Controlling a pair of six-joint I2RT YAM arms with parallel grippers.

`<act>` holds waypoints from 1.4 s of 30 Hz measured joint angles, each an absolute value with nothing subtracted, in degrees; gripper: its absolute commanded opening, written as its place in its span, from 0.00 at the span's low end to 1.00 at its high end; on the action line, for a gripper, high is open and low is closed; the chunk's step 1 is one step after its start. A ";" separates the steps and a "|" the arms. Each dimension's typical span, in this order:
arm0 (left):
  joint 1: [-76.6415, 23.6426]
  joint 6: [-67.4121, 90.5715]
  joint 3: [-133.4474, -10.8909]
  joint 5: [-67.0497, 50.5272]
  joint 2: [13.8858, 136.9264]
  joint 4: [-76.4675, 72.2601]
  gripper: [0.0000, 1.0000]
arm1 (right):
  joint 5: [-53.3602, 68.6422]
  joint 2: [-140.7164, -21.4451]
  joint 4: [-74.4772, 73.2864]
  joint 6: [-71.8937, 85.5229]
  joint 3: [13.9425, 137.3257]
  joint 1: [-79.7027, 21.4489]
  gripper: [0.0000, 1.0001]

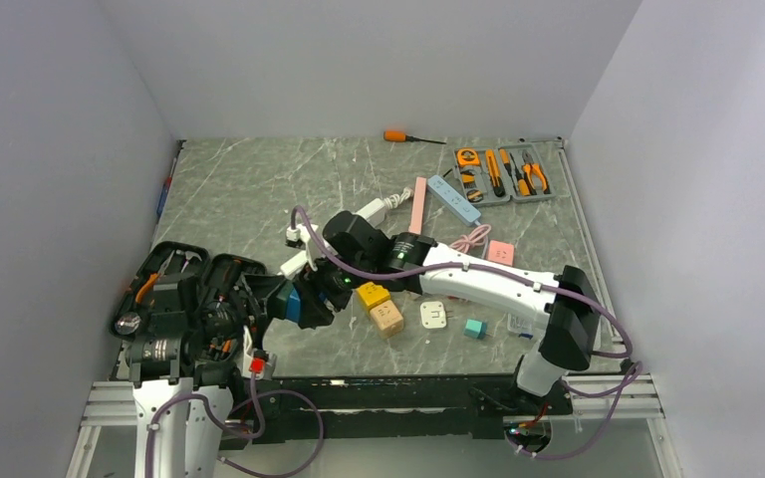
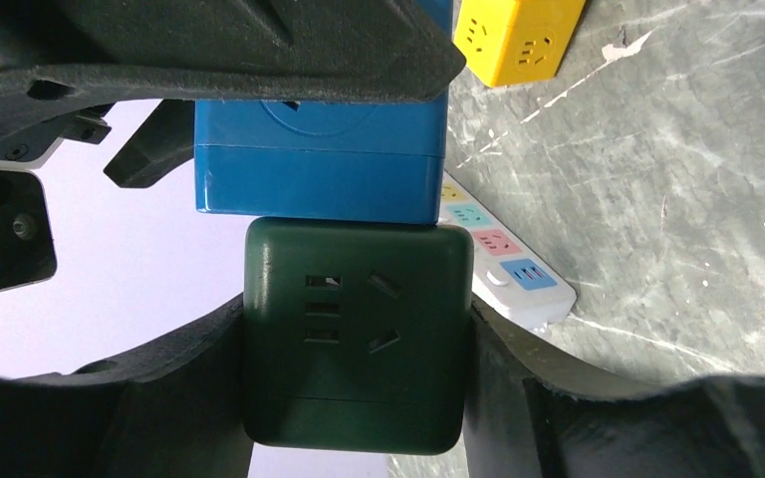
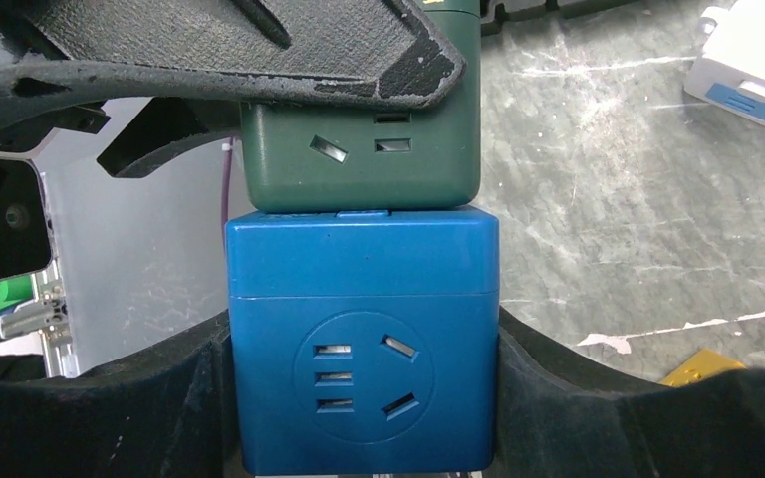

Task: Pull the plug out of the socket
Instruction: Remove the plug from the socket, then place the plug at the corner of the board.

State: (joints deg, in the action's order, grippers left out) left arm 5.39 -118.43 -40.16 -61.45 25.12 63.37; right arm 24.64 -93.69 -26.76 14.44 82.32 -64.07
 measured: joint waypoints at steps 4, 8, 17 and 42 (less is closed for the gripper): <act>5.21 -118.39 -39.51 -60.12 24.80 62.85 0.00 | 24.62 -94.50 -27.16 14.35 82.72 -64.07 0.00; 4.71 -118.37 -38.50 -59.68 24.77 61.63 0.00 | 24.23 -93.43 -25.17 14.41 79.94 -64.07 0.00; 2.66 -118.54 -32.36 -59.70 25.08 55.33 0.00 | 20.73 -80.44 -17.47 16.38 62.19 -64.20 0.00; -39.64 -80.38 -57.14 -19.22 57.80 41.32 0.00 | -10.13 -65.49 -34.09 25.04 45.04 -42.41 0.00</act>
State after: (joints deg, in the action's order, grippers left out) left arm -39.64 -80.38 -57.14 -19.22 57.80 41.32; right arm -10.13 -65.49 -34.09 25.04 45.04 -42.41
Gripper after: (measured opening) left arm 0.633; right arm 0.635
